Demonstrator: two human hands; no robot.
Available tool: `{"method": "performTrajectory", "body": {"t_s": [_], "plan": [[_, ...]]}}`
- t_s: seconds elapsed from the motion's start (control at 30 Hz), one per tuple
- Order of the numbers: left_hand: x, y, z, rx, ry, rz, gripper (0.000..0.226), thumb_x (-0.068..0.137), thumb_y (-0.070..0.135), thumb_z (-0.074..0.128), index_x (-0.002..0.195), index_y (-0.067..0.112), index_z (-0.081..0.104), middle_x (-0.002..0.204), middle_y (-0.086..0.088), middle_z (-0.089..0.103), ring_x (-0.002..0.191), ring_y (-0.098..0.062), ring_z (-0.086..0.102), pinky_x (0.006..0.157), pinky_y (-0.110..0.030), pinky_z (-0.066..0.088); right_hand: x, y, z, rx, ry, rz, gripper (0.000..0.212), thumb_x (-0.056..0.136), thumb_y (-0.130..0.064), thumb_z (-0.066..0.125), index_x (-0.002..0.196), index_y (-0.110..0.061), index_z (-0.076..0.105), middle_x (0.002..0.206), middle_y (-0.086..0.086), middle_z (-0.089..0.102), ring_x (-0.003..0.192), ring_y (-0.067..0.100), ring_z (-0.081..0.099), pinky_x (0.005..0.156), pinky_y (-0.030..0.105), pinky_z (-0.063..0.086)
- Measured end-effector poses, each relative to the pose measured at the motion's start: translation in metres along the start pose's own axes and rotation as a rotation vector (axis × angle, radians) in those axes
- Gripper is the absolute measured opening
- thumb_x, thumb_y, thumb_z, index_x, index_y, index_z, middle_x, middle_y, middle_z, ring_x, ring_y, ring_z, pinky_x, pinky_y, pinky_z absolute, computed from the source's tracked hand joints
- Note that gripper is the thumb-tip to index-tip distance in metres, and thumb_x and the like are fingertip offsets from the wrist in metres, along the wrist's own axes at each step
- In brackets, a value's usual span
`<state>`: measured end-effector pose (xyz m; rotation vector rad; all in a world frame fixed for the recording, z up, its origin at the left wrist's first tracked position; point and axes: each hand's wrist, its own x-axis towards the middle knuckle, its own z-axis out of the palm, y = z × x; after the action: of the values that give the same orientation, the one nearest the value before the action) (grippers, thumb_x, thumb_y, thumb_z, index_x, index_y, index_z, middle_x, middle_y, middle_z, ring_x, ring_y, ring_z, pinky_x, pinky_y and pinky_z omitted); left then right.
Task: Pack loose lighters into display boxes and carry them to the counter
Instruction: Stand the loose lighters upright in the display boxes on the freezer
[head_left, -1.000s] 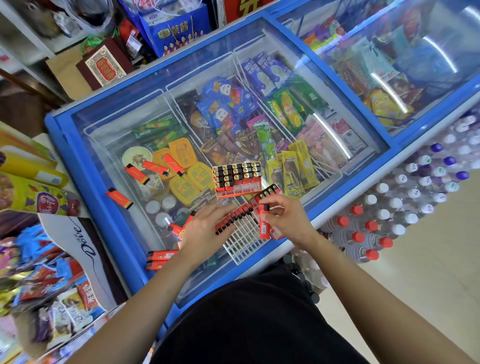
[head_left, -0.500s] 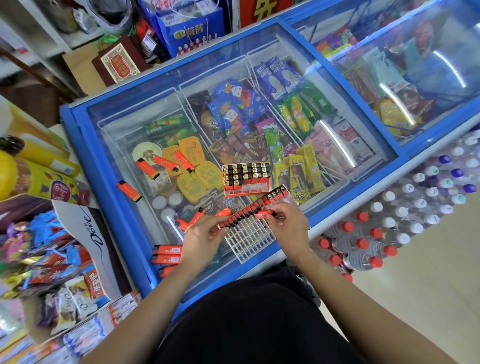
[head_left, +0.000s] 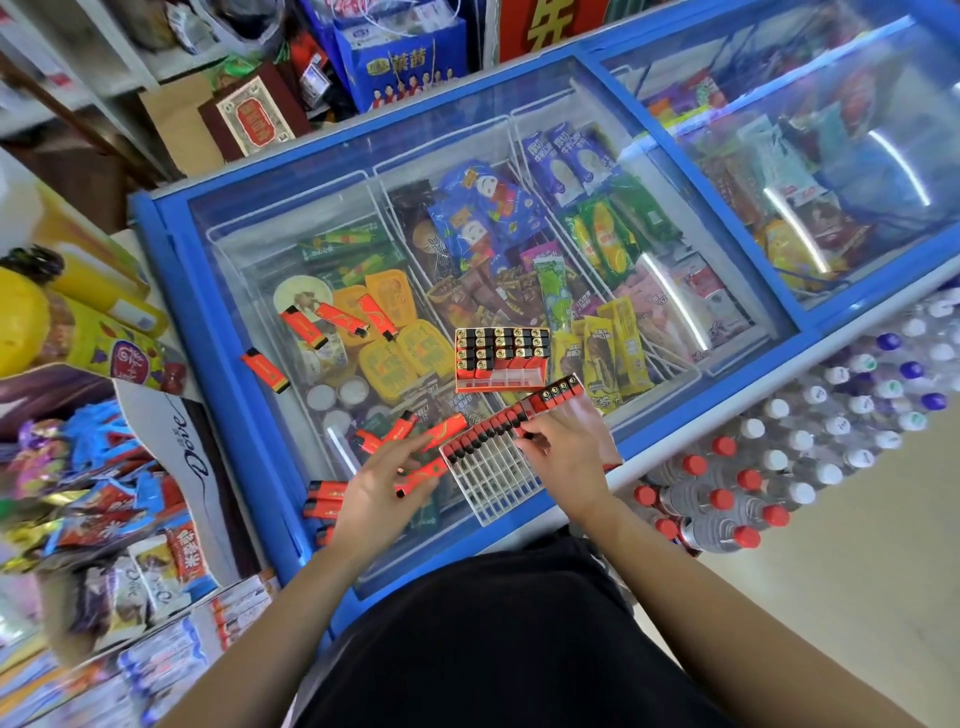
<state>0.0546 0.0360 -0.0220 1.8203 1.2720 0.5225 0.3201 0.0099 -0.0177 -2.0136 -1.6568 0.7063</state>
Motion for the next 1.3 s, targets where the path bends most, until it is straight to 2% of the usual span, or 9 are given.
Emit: {"method": "performTrajectory", "body": {"t_s": [0.13, 0.37, 0.47, 0.6, 0.7, 0.83, 1.03, 1.17, 1.3], "plan": [[-0.029, -0.027, -0.024, 0.183, 0.112, -0.021, 0.05, 0.079, 0.012, 0.085, 0.125, 0.021, 0.07, 0.119, 0.01, 0.067, 0.107, -0.002, 0.059, 0.091, -0.025, 0.052, 0.002, -0.001, -0.011, 0.124, -0.091, 0.155, 0.029, 0.087, -0.025, 0.078, 0.112, -0.012, 0.071, 0.094, -0.002, 0.072, 0.082, 0.01, 0.067, 0.078, 0.008, 0.049], [-0.067, -0.064, -0.043, 0.365, 0.034, 0.092, 0.046, 0.077, 0.027, 0.076, 0.122, 0.02, 0.071, 0.121, 0.004, 0.065, 0.109, -0.019, 0.06, 0.088, -0.036, 0.055, -0.008, -0.009, -0.031, 0.091, -0.044, 0.062, 0.027, 0.088, -0.013, 0.075, 0.112, -0.024, 0.071, 0.099, -0.018, 0.065, 0.09, -0.002, 0.064, 0.083, 0.009, 0.049], [-0.074, -0.074, -0.037, 0.383, -0.006, 0.006, 0.054, 0.067, 0.008, 0.088, 0.117, 0.022, 0.073, 0.12, 0.003, 0.065, 0.105, -0.019, 0.058, 0.076, -0.04, 0.061, -0.007, -0.023, -0.038, 0.074, 0.037, -0.015, 0.019, 0.087, -0.007, 0.073, 0.102, -0.019, 0.073, 0.096, -0.012, 0.069, 0.09, -0.002, 0.063, 0.078, 0.004, 0.045], [-0.069, -0.079, -0.023, 0.354, -0.026, -0.042, 0.052, 0.062, -0.009, 0.084, 0.105, 0.019, 0.077, 0.112, -0.001, 0.064, 0.095, -0.026, 0.066, 0.065, -0.042, 0.061, 0.009, -0.061, -0.033, 0.111, -0.059, -0.141, 0.015, 0.086, -0.008, 0.076, 0.099, -0.013, 0.074, 0.092, -0.006, 0.068, 0.081, 0.008, 0.065, 0.075, 0.019, 0.053], [-0.062, -0.075, -0.015, 0.313, 0.007, -0.039, 0.045, 0.063, -0.013, 0.083, 0.098, 0.014, 0.078, 0.105, -0.003, 0.065, 0.091, -0.028, 0.068, 0.066, -0.04, 0.061, 0.028, -0.091, -0.015, 0.003, -0.234, -0.242, 0.025, 0.084, -0.019, 0.079, 0.107, -0.017, 0.073, 0.101, -0.01, 0.068, 0.091, 0.008, 0.064, 0.083, 0.026, 0.054], [-0.056, -0.073, -0.016, 0.287, 0.051, -0.042, 0.043, 0.069, -0.008, 0.081, 0.103, 0.017, 0.075, 0.11, 0.001, 0.064, 0.098, -0.026, 0.066, 0.07, -0.039, 0.06, 0.052, -0.124, 0.018, -0.263, -0.527, -0.338, 0.052, 0.084, -0.034, 0.077, 0.133, -0.023, 0.06, 0.132, -0.007, 0.059, 0.121, 0.011, 0.054, 0.104, 0.032, 0.046], [-0.04, -0.076, -0.038, 0.438, 0.132, -0.089, 0.061, 0.067, 0.014, 0.084, 0.125, 0.019, 0.066, 0.124, -0.002, 0.062, 0.109, -0.031, 0.056, 0.08, -0.047, 0.055, 0.072, -0.136, 0.074, -0.712, -0.769, -0.375, 0.111, 0.068, -0.046, 0.087, 0.156, -0.029, 0.022, 0.155, 0.003, 0.029, 0.139, 0.03, 0.032, 0.108, 0.055, 0.041], [-0.032, -0.078, -0.051, 0.513, 0.006, -0.11, 0.08, 0.062, 0.032, 0.089, 0.135, 0.02, 0.06, 0.134, -0.006, 0.059, 0.122, -0.032, 0.052, 0.087, -0.05, 0.054, 0.075, -0.137, 0.089, -0.818, -0.784, -0.405, 0.118, 0.068, -0.041, 0.089, 0.156, -0.042, 0.01, 0.154, 0.008, 0.018, 0.137, 0.034, 0.032, 0.088, 0.045, 0.057], [-0.025, -0.083, -0.059, 0.531, 0.009, -0.119, 0.069, 0.062, 0.041, 0.091, 0.124, 0.021, 0.067, 0.113, -0.005, 0.063, 0.11, -0.031, 0.056, 0.079, -0.047, 0.056, 0.082, -0.137, 0.095, -0.754, -0.772, -0.49, 0.102, 0.068, -0.033, 0.09, 0.15, -0.041, 0.029, 0.144, 0.007, 0.023, 0.128, 0.033, 0.04, 0.083, 0.042, 0.059]]}}
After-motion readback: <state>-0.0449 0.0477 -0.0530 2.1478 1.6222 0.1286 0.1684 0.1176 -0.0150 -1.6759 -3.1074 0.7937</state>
